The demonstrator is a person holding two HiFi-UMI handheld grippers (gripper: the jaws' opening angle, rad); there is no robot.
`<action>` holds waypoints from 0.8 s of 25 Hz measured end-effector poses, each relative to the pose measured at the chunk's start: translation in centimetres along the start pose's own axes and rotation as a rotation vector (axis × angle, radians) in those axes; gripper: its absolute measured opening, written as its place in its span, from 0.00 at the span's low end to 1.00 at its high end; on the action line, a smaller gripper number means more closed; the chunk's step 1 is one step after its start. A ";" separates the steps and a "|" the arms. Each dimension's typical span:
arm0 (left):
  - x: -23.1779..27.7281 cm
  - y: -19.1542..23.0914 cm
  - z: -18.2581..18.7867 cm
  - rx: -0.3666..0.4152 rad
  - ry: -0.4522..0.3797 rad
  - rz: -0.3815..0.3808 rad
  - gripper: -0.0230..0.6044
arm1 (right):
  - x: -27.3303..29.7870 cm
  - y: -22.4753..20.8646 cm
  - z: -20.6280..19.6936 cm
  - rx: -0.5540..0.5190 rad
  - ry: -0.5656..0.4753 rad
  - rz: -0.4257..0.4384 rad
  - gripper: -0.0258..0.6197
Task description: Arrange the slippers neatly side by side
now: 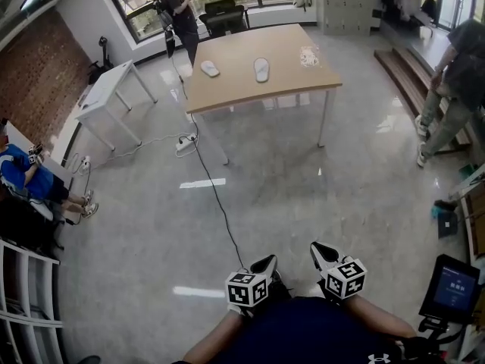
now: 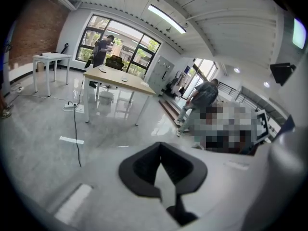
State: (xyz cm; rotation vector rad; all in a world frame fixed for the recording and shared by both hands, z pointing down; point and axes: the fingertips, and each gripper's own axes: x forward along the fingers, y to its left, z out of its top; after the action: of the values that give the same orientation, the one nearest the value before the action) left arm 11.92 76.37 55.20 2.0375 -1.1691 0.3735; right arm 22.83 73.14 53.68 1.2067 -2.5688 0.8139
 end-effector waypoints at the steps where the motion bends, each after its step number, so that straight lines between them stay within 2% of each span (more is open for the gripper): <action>1: 0.0 0.7 0.4 -0.004 0.000 -0.004 0.04 | 0.6 0.1 0.2 -0.002 0.002 -0.007 0.06; 6: 0.1 4.4 2.2 -0.027 -0.011 -0.021 0.04 | 4.4 1.0 1.2 -0.015 0.024 -0.028 0.06; 12: -0.5 8.4 4.0 0.071 -0.020 0.010 0.04 | 8.4 3.0 2.0 -0.061 0.059 -0.017 0.06; 20: -0.4 11.0 5.7 0.017 -0.054 0.011 0.04 | 11.5 3.6 2.8 -0.084 0.091 -0.003 0.06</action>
State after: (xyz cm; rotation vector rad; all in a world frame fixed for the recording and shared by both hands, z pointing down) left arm 1.92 69.12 56.12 2.0680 -1.2135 0.3368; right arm 12.77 65.97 54.39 1.1229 -2.5012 0.7352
